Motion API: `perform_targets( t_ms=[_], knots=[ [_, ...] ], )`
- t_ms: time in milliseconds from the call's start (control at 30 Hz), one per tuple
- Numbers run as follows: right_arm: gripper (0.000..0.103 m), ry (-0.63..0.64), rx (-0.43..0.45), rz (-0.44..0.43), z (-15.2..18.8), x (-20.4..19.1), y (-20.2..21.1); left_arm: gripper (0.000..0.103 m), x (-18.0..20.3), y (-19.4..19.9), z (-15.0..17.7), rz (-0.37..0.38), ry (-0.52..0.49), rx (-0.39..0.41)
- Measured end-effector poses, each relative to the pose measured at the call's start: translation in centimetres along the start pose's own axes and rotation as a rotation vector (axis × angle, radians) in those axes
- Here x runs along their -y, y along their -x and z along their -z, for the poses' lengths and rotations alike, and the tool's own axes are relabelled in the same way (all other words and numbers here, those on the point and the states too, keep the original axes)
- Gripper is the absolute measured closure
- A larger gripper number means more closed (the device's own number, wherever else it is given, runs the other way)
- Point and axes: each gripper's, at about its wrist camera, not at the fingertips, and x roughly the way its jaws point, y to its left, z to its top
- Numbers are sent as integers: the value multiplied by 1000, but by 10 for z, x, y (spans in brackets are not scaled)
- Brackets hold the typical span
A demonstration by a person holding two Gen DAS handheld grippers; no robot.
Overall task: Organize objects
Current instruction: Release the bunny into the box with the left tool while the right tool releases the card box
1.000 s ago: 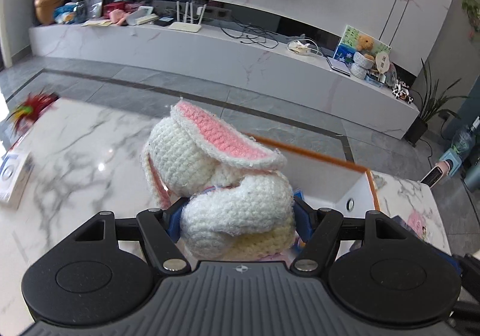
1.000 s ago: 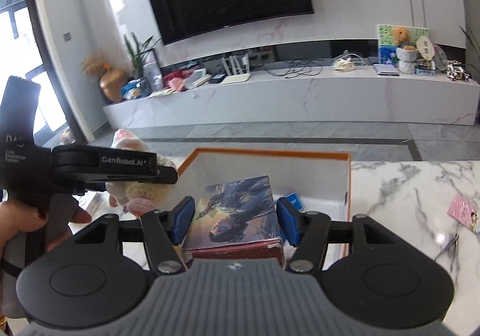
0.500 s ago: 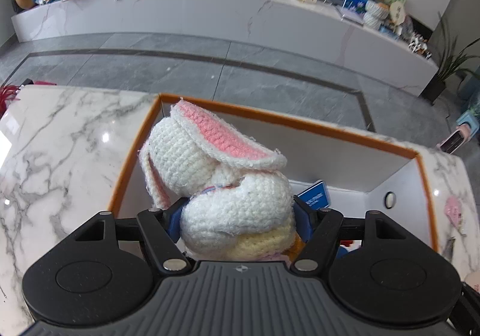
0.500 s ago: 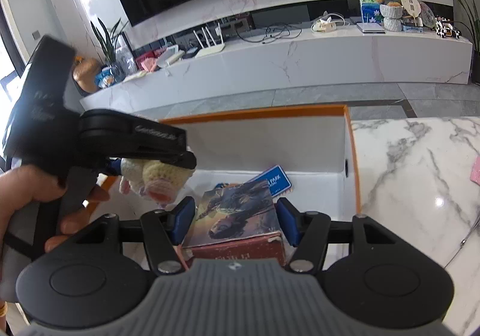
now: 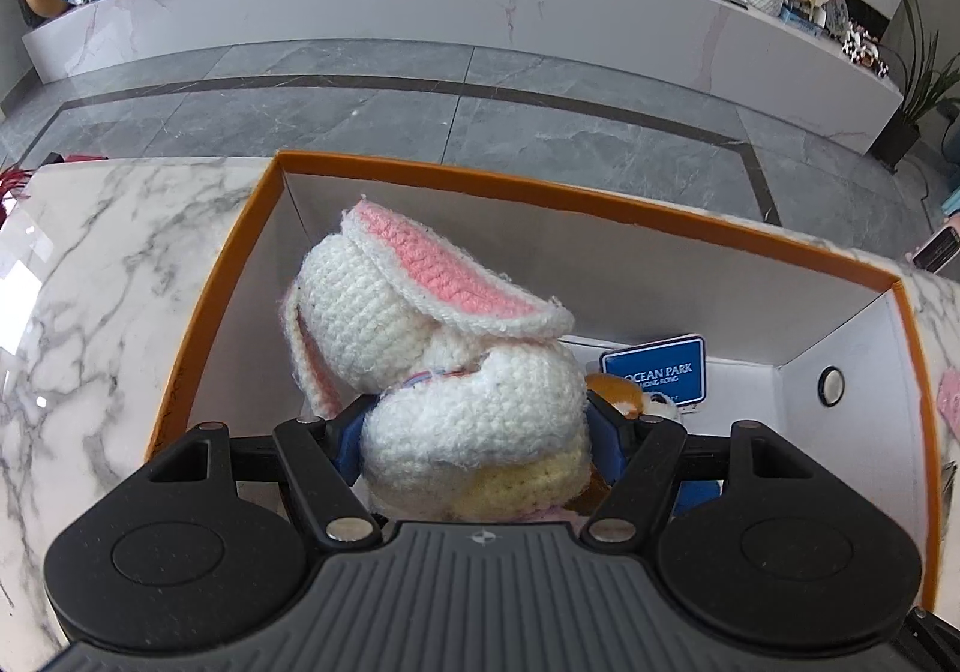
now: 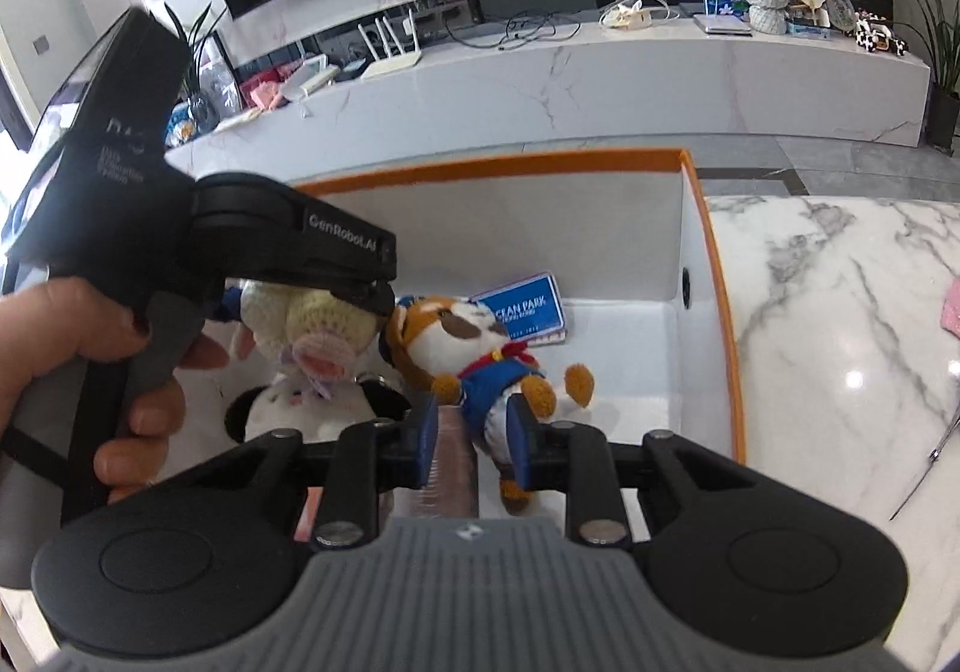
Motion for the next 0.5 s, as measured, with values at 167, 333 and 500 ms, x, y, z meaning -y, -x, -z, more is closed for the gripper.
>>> perform_targets(
  t_ms=[167,333,500],
  knots=[
    [73,18,-25,-1,3,-9,-2,22,0,-2,0,-6,-5,-5],
    [72,25,-33,-5,6,-13,-2,21,2,-4,-1,-23,-21,1],
    [72,25,-42,-1,5,-14,-4,21,2,-5,0,-27,-26,2]
  ],
)
